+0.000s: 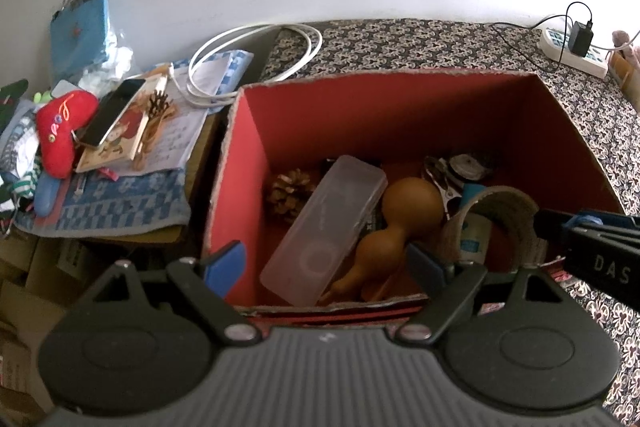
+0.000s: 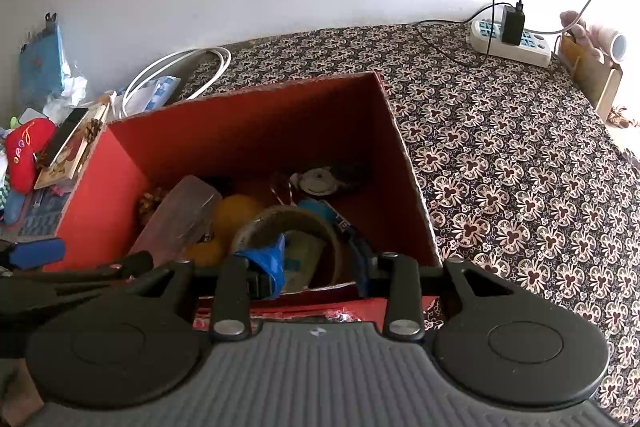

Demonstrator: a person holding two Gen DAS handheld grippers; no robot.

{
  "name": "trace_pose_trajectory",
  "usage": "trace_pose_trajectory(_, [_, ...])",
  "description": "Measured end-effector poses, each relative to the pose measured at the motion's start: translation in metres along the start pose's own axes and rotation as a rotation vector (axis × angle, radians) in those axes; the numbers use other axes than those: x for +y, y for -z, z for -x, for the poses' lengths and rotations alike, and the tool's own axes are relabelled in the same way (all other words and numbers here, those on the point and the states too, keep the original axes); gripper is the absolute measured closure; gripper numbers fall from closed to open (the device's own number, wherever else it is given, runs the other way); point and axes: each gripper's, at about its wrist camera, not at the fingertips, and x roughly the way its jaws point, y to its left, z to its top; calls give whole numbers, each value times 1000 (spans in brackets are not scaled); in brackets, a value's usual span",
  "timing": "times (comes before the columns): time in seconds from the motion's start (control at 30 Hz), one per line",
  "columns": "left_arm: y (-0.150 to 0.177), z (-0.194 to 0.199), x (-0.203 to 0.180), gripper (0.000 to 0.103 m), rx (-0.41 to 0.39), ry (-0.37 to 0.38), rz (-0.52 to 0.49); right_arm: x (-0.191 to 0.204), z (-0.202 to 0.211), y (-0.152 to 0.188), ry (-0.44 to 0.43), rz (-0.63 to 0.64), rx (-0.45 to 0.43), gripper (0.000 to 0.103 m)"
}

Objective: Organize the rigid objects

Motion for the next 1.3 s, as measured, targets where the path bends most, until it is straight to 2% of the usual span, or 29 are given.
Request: trace_pose_trajectory(1.3, [0,-11,2,15,32,10,1,2,-3,4,-7,18,-16,85])
